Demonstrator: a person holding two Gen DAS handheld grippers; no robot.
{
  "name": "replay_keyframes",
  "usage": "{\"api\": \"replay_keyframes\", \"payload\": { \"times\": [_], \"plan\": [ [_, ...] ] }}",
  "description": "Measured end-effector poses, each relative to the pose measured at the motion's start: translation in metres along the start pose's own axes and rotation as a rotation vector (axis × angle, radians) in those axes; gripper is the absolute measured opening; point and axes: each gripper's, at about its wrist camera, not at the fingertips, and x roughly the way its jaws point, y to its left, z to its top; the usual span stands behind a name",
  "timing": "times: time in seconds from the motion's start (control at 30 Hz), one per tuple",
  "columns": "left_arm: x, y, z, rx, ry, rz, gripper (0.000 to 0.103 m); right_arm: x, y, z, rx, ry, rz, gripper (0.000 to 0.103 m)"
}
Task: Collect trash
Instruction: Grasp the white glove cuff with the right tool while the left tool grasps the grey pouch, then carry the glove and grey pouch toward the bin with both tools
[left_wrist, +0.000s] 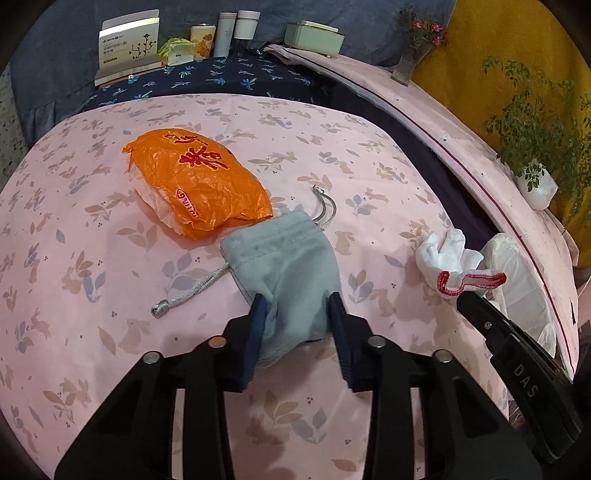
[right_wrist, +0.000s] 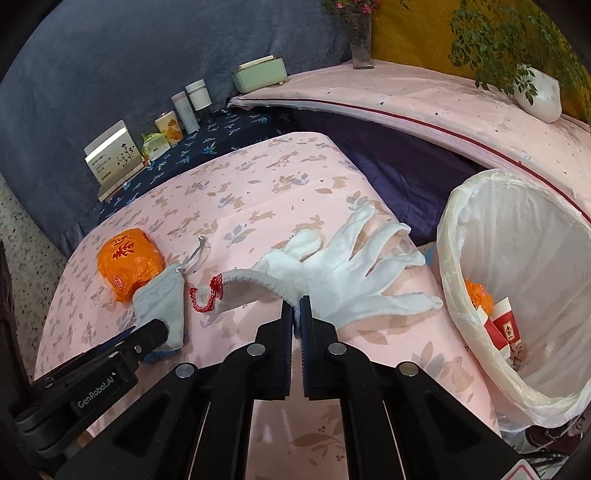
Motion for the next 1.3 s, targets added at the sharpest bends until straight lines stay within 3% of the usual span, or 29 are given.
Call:
{"api": "replay_keyframes", "payload": {
  "times": [0.13,0.17,0.47,1.03,1.3],
  "plan": [
    [-0.009,0.000,0.000,-0.007,-0.013,-0.010,0.018,-0.008,-0.003,-0.001,0.016,-0.012,0.018,0.004],
    [-0.012,-0.001,0.000,-0.008,-0.016,-0.013,0.006,-0.011,-0.004,0.000,0.018,-0.018,0.022,0.004],
    [-0.041,-0.022,0.004,0.015,-0.060,-0.063,0.006,-0.044,-0.016,0.009,0.046,-0.087,0.042,0.004],
    [-0.081,-0.067,0.010,0.036,-0.081,-0.259,0.006,-0.109,-0.069,0.019,0.128,-0.215,0.023,0.004],
    [-0.074,-0.097,0.001,0.094,-0.064,-0.239,0.006,-0.121,-0.093,0.015,0.159,-0.231,0.002,0.004]
  ]
}}
